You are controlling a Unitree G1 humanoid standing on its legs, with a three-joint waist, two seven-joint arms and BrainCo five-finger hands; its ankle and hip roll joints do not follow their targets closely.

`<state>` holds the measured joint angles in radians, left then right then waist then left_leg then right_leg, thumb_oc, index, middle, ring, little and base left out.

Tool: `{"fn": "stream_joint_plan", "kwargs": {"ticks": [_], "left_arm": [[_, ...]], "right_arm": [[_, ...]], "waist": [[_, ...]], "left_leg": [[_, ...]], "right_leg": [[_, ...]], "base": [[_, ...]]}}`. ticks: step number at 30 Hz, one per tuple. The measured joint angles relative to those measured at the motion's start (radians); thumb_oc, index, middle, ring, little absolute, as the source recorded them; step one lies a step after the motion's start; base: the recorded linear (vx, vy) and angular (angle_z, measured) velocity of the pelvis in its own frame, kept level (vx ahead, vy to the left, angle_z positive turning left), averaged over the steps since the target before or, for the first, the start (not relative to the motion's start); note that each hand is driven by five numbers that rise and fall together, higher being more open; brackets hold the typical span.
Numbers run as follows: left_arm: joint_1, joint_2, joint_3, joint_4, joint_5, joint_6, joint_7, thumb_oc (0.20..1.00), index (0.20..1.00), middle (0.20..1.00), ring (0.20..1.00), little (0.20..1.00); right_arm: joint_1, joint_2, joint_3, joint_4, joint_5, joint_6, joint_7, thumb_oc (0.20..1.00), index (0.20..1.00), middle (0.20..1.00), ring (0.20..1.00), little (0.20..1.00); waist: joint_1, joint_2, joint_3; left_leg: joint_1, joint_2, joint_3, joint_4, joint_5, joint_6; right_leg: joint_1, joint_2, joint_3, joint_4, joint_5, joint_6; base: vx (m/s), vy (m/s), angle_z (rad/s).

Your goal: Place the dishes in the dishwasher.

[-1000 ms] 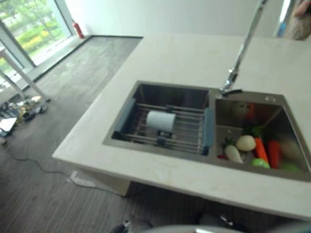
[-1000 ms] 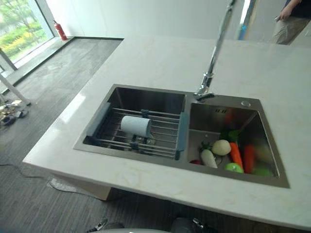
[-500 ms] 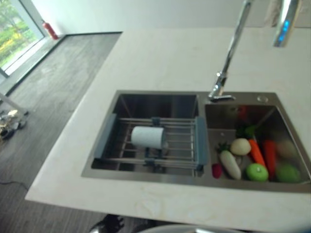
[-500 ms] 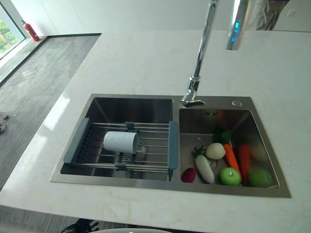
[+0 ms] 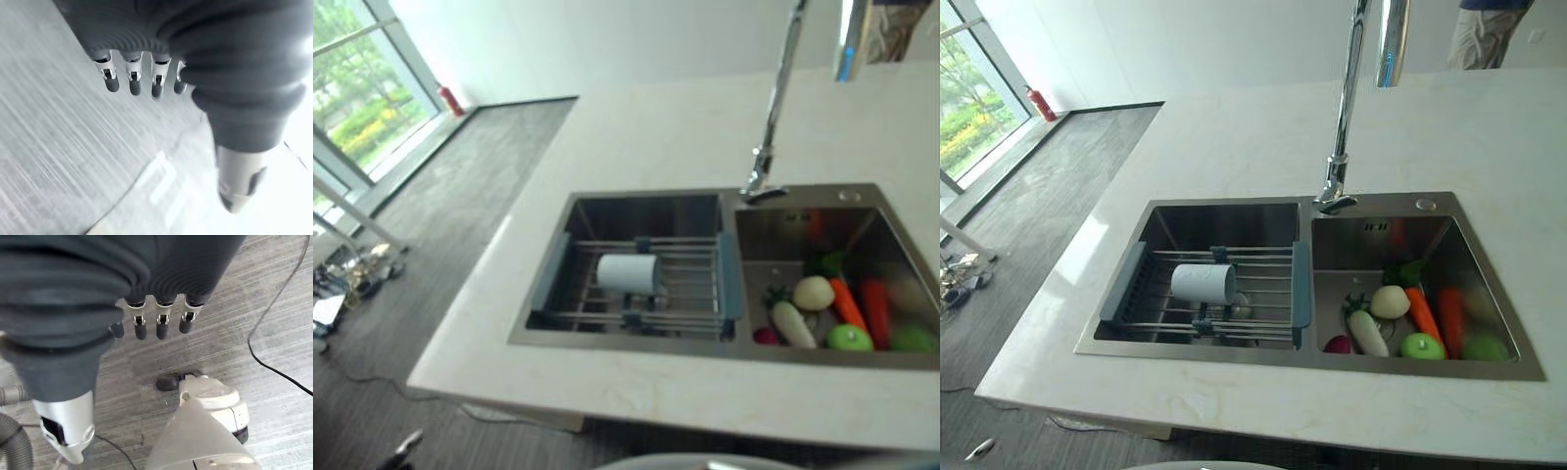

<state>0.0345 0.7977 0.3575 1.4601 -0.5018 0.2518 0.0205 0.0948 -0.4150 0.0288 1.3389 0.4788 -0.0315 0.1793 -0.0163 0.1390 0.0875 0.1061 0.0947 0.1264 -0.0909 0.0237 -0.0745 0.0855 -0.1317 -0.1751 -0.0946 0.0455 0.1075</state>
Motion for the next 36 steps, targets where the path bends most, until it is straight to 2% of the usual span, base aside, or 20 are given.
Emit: {"fn": "stream_joint_plan", "kwargs": {"ticks": [2, 4, 5, 7, 8, 9, 13, 15, 17, 18, 20, 21, 25, 28, 31, 33, 36], "left_arm": [[-0.01, 0.096, 0.028, 0.011, 0.06, 0.008, 0.03, 1.0, 1.0, 1.0, 1.0, 1.0], [-0.033, 0.286, 0.045, -0.019, 0.121, -0.017, 0.062, 1.0, 1.0, 1.0, 1.0, 1.0], [-0.04, 0.36, 0.043, -0.079, 0.142, -0.034, 0.081, 1.0, 1.0, 1.0, 1.0, 1.0], [-0.051, 0.441, 0.037, -0.256, 0.182, -0.099, 0.118, 1.0, 1.0, 1.0, 1.0, 1.0], [-0.124, 0.451, 0.033, -0.463, 0.226, -0.102, 0.13, 1.0, 1.0, 1.0, 1.0, 1.0], [-0.22, 0.452, -0.045, -0.681, 0.267, -0.11, 0.148, 1.0, 1.0, 1.0, 1.0, 1.0], [-0.363, 0.479, -0.261, -0.995, 0.285, -0.184, 0.128, 1.0, 1.0, 1.0, 1.0, 1.0], [-0.432, 0.478, -0.37, -1.181, 0.284, -0.232, 0.081, 1.0, 1.0, 1.0, 1.0, 1.0], [-0.476, 0.324, -0.484, -1.467, 0.278, -0.25, -0.082, 1.0, 1.0, 1.0, 1.0, 1.0], [-0.474, 0.285, -0.502, -1.502, 0.278, -0.253, -0.121, 1.0, 1.0, 1.0, 1.0, 1.0], [-0.475, 0.238, -0.529, -1.506, 0.293, -0.251, -0.195, 1.0, 1.0, 1.0, 1.0, 1.0], [-0.476, 0.214, -0.535, -1.484, 0.315, -0.25, -0.212, 1.0, 1.0, 1.0, 1.0, 1.0], [-0.518, 0.209, -0.677, -1.384, 0.412, -0.228, -0.326, 1.0, 1.0, 1.0, 1.0, 1.0], [-0.527, 0.201, -0.751, -1.285, 0.456, -0.216, -0.365, 1.0, 1.0, 1.0, 1.0, 1.0], [-0.561, 0.21, -0.822, -1.163, 0.536, -0.237, -0.401, 1.0, 1.0, 1.0, 1.0, 1.0], [-0.584, 0.247, -0.874, -1.163, 0.582, -0.283, -0.436, 1.0, 1.0, 1.0, 1.0, 1.0], [-0.621, 0.261, -0.899, -1.166, 0.605, -0.313, -0.474, 1.0, 1.0, 1.0, 1.0, 1.0]], "right_arm": [[-0.004, -0.01, 0.003, 0.0, 0.0, 0.0, 0.0, 1.0, 1.0, 1.0, 1.0, 1.0], [0.004, -0.022, 0.033, -0.013, 0.001, 0.008, -0.002, 1.0, 1.0, 1.0, 1.0, 1.0], [0.008, -0.024, 0.04, -0.014, 0.004, 0.011, -0.002, 1.0, 1.0, 1.0, 1.0, 1.0], [0.012, -0.023, 0.04, -0.013, 0.016, 0.026, -0.007, 1.0, 1.0, 1.0, 1.0, 1.0], [0.024, -0.004, 0.043, -0.013, 0.045, 0.026, -0.015, 1.0, 1.0, 1.0, 1.0, 1.0], [0.035, 0.024, 0.068, -0.019, 0.075, 0.026, -0.021, 1.0, 1.0, 1.0, 1.0, 1.0], [0.038, 0.041, 0.078, -0.035, 0.093, 0.026, -0.021, 1.0, 1.0, 1.0, 1.0, 1.0], [0.049, 0.059, 0.077, -0.035, 0.093, 0.027, -0.021, 1.0, 1.0, 1.0, 1.0, 1.0], [0.07, 0.099, 0.051, -0.043, 0.111, 0.03, -0.011, 1.0, 1.0, 1.0, 1.0, 1.0], [0.065, 0.109, 0.037, -0.042, 0.112, 0.031, -0.008, 1.0, 1.0, 1.0, 1.0, 1.0], [0.062, 0.114, 0.03, -0.039, 0.114, 0.042, 0.012, 1.0, 1.0, 1.0, 1.0, 1.0], [0.067, 0.113, 0.024, -0.035, 0.115, 0.042, 0.017, 1.0, 1.0, 1.0, 1.0, 1.0], [0.071, 0.1, -0.007, -0.013, 0.132, 0.044, 0.028, 1.0, 1.0, 1.0, 1.0, 1.0], [0.072, 0.094, -0.007, -0.014, 0.132, 0.043, 0.029, 1.0, 1.0, 1.0, 1.0, 1.0], [0.074, 0.091, -0.002, -0.015, 0.131, 0.043, 0.032, 1.0, 1.0, 1.0, 1.0, 1.0], [0.074, 0.077, 0.001, -0.031, 0.131, 0.043, 0.042, 1.0, 1.0, 1.0, 1.0, 1.0], [0.068, 0.037, 0.001, -0.044, 0.131, 0.041, 0.051, 1.0, 1.0, 1.0, 1.0, 1.0]], "waist": [[0.014, 0.017, -0.004], [0.029, 0.019, -0.006], [0.037, 0.014, -0.008], [0.052, 0.02, -0.011], [0.059, 0.018, -0.011], [0.058, 0.004, -0.012], [0.021, -0.035, -0.013], [0.007, -0.071, -0.012], [-0.013, -0.099, -0.01], [-0.023, -0.1, -0.007], [-0.058, -0.093, -0.002], [-0.057, -0.085, 0.002], [-0.067, -0.07, 0.016], [-0.092, -0.061, 0.033], [-0.105, -0.043, 0.055], [-0.111, -0.031, 0.087], [-0.112, -0.015, 0.107]], "left_leg": [[0.0, 0.001, -0.001, 0.0, 0.0, 0.0], [-0.003, 0.004, -0.003, -0.006, 0.002, -0.004], [-0.005, 0.005, -0.007, -0.006, 0.002, -0.005], [-0.018, 0.001, -0.011, -0.006, 0.003, -0.007], [-0.018, 0.0, -0.026, -0.006, 0.008, -0.013], [-0.019, 0.005, -0.039, -0.006, 0.012, -0.02], [-0.025, 0.008, -0.031, -0.006, 0.013, -0.021], [-0.026, 0.009, -0.024, -0.006, 0.017, -0.015], [-0.016, 0.007, -0.002, 0.0, 0.016, -0.01], [-0.017, 0.006, -0.002, 0.0, 0.016, -0.01], [-0.013, 0.011, 0.003, 0.0, 0.015, -0.011], [-0.013, 0.012, 0.008, 0.0, 0.015, -0.012], [-0.011, 0.02, 0.042, -0.006, 0.013, -0.014], [-0.008, 0.019, 0.063, -0.007, 0.008, -0.015], [-0.02, 0.013, 0.084, -0.006, 0.009, -0.012], [-0.019, 0.009, 0.101, -0.006, 0.01, -0.011], [-0.019, 0.008, 0.101, -0.006, 0.008, -0.009]], "right_leg": [[0.001, 0.0, -0.001, 0.0, 0.0, 0.0], [0.001, 0.004, -0.003, 0.0, -0.005, 0.001], [0.002, 0.004, -0.005, 0.0, -0.005, 0.001], [-0.005, 0.001, -0.006, 0.001, -0.005, 0.005], [0.0, 0.0, -0.02, 0.001, 0.001, 0.006], [0.004, 0.005, -0.033, 0.0, -0.003, 0.009], [-0.007, 0.008, -0.025, 0.0, 0.001, 0.006], [-0.007, 0.009, -0.018, 0.0, 0.005, 0.002], [-0.007, 0.007, 0.0, 0.001, 0.012, -0.002], [-0.009, 0.007, 0.001, 0.001, 0.013, -0.002], [-0.013, 0.012, 0.01, 0.006, 0.013, -0.002], [-0.015, 0.014, 0.018, 0.006, 0.013, -0.002], [-0.042, 0.023, 0.053, 0.0, 0.016, 0.001], [-0.052, 0.022, 0.078, 0.0, 0.021, 0.005], [-0.075, 0.017, 0.095, 0.0, 0.034, 0.009], [-0.078, 0.016, 0.11, 0.0, 0.048, -0.003], [-0.078, 0.015, 0.111, 0.0, 0.049, 0.0]], "base": [[0.0, 0.0, 0.0], [-0.03, -0.055, 0.07], [-0.03, -0.071, 0.07], [-0.02, -0.126, 0.1], [0.0, -0.17, 0.3], [0.0, -0.144, 0.19], [0.02, -0.059, -0.05], [0.08, -0.071, -0.14], [0.09, -0.07, -0.2], [0.04, -0.035, -0.12], [0.04, -0.049, -0.13], [0.04, -0.058, -0.21], [0.04, -0.031, -0.25], [0.02, 0.011, -0.26], [0.01, 0.021, -0.2], [0.02, 0.028, -0.19], [0.05, 0.038, -0.03]]}}
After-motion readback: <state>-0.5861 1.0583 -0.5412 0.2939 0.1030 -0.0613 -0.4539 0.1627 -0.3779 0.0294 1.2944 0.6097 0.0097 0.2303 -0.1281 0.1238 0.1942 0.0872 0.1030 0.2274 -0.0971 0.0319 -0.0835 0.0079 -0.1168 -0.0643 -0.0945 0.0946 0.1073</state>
